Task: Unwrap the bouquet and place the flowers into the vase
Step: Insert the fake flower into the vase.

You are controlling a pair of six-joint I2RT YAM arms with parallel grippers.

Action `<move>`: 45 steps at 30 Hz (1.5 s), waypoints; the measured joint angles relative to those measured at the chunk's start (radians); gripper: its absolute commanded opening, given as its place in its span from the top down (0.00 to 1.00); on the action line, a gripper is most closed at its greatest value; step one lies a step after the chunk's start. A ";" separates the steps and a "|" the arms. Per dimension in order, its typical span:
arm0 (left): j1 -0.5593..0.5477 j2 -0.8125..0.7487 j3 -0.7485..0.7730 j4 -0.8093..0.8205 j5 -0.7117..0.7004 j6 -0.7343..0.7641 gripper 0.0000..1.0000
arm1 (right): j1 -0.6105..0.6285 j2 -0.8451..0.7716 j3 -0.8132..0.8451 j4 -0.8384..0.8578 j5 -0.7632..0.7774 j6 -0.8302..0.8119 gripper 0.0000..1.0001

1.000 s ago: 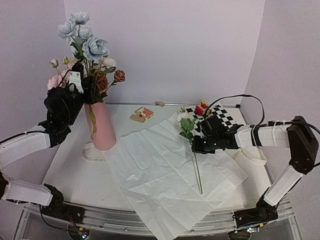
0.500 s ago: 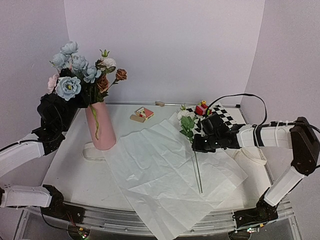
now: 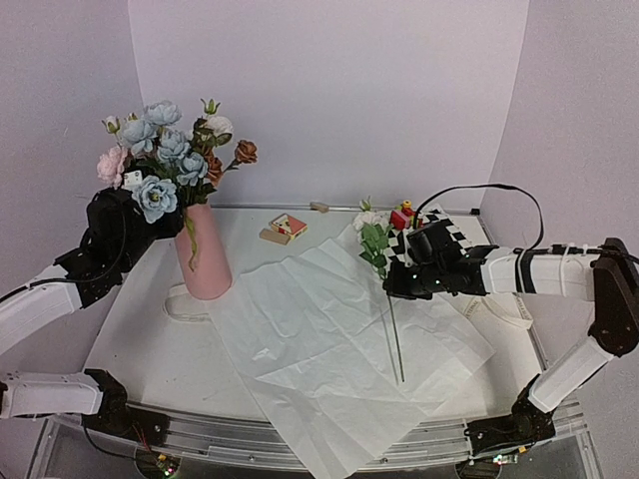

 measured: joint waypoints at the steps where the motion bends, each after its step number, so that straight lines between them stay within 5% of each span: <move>1: 0.000 0.008 0.007 -0.032 0.000 -0.020 0.37 | 0.000 0.000 0.000 0.000 -0.005 -0.001 0.99; 9: 0.000 0.008 0.017 -0.221 0.000 -0.183 0.29 | 0.000 -0.018 0.000 -0.005 -0.057 -0.014 0.99; 27: 0.000 -0.273 0.016 -0.479 0.076 -0.395 0.26 | 0.000 -0.170 0.022 -0.022 -0.306 0.088 0.95; 45: 0.000 -0.302 -0.045 -0.511 0.017 -0.438 0.28 | -0.038 -0.282 0.144 -0.052 -0.474 0.257 1.00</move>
